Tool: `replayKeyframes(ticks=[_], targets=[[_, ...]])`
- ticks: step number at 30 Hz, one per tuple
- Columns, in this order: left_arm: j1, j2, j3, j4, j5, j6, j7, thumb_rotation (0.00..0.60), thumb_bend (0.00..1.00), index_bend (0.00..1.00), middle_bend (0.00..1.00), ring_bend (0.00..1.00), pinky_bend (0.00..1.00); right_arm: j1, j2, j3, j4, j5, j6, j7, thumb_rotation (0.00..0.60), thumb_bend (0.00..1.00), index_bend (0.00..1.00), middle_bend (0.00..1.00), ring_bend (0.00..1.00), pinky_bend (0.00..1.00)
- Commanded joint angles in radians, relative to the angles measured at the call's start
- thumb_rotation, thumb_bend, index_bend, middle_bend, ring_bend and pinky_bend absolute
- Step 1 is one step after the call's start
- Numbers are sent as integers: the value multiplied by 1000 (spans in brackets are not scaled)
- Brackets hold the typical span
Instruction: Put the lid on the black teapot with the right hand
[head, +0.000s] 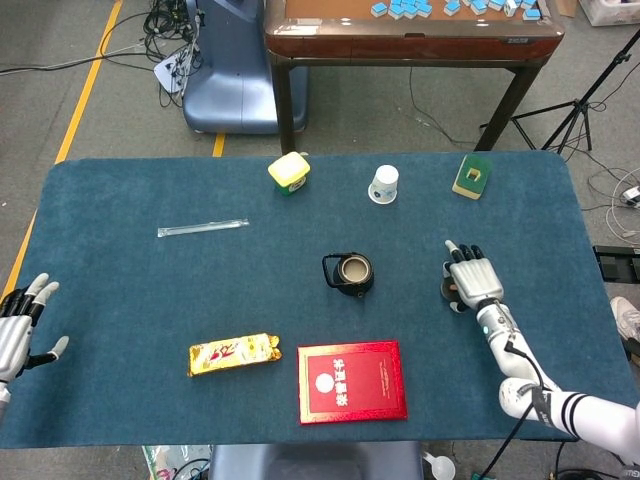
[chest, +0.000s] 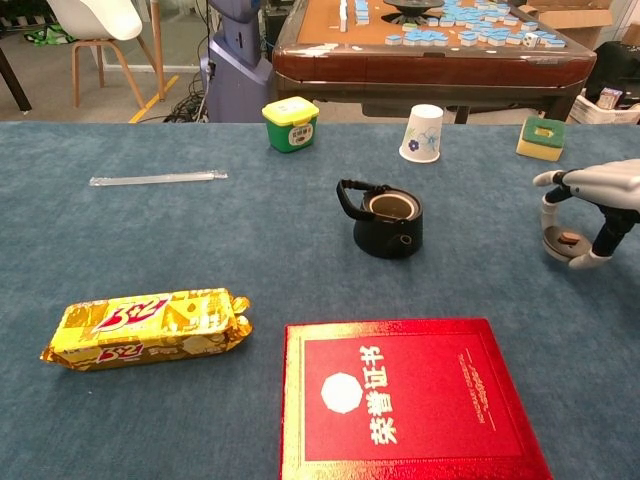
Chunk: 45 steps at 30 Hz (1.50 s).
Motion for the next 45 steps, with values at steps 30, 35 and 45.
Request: replayKeyframes(ticks=[30,35,45], targets=[[3,46,-7,-34,-13,-4,13,600,297,85,0,0,0,178,18,68,-172,114,58,-156,600,228,407,0,0,0],[3,46,-7,-33,-14,-7,10,600,297,85,0,0,0,214,-7,76,-155,138,48,-167,600,228,407,0,0,0],[7,43,-3,-12,-13,-12,-20,600,297,85,0,0,0,276,-60,85,-115,174,33,-182,600,228,407,0,0,0]])
